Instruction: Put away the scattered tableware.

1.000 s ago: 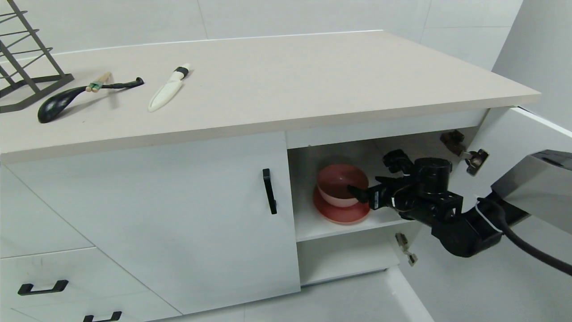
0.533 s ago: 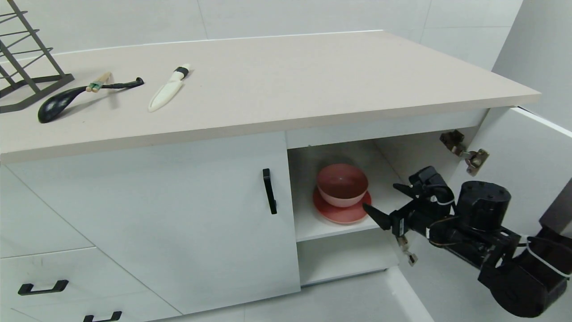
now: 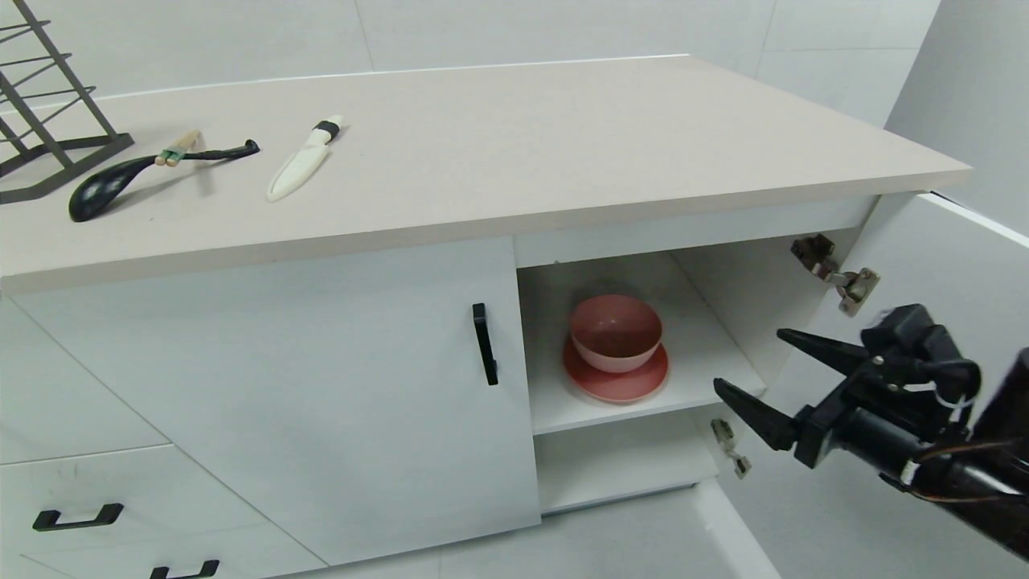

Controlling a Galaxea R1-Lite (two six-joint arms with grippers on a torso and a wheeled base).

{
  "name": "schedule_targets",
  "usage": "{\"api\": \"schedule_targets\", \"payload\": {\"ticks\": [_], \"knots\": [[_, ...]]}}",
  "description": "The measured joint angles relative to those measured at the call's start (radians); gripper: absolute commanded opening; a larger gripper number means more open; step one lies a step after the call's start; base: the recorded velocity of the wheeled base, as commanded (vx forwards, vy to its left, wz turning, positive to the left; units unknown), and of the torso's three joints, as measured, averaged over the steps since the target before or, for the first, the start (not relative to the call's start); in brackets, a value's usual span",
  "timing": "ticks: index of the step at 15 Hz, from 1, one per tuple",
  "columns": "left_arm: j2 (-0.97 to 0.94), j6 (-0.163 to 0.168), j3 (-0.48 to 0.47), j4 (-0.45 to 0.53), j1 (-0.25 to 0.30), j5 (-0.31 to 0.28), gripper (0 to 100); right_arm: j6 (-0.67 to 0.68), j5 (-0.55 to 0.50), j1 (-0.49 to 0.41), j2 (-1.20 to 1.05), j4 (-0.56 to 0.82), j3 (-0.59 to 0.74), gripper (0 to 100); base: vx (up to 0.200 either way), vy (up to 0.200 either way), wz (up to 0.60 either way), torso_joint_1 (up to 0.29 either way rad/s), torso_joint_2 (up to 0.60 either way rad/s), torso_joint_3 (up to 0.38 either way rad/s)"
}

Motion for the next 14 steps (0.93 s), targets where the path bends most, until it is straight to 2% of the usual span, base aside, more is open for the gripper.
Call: {"api": "schedule_targets", "payload": {"ticks": [4, 6, 10, 12, 14], "knots": [[0.0, -0.029, 0.0, -0.001, 0.0, 0.0, 100, 0.013, -0.001, -0.05, -0.26, 0.036, 0.172, 100, 0.0, 0.0, 0.0, 0.0, 0.0, 0.0], [0.0, -0.038, 0.0, -0.001, 0.0, 0.0, 100, 0.019, -0.004, -0.092, -0.41, 0.165, 0.203, 100, 0.0, 0.0, 0.0, 0.0, 0.0, 0.0], [0.0, -0.039, 0.0, -0.001, 0.0, 0.0, 100, 0.07, -0.025, -0.148, -0.801, 0.567, 0.218, 100, 0.0, 0.0, 0.0, 0.0, 0.0, 0.0], [0.0, -0.039, 0.0, -0.001, 0.0, 0.0, 100, 0.101, -0.027, -0.206, -1.058, 0.806, 0.219, 100, -0.2, 0.0, 0.0, 0.01, 0.0, 0.0], [0.0, -0.039, 0.0, -0.001, 0.0, 0.0, 100, 0.124, -0.035, -0.29, -1.31, 1.117, 0.219, 100, -0.2, 0.0, 0.0, 0.002, -0.01, 0.002]]}}
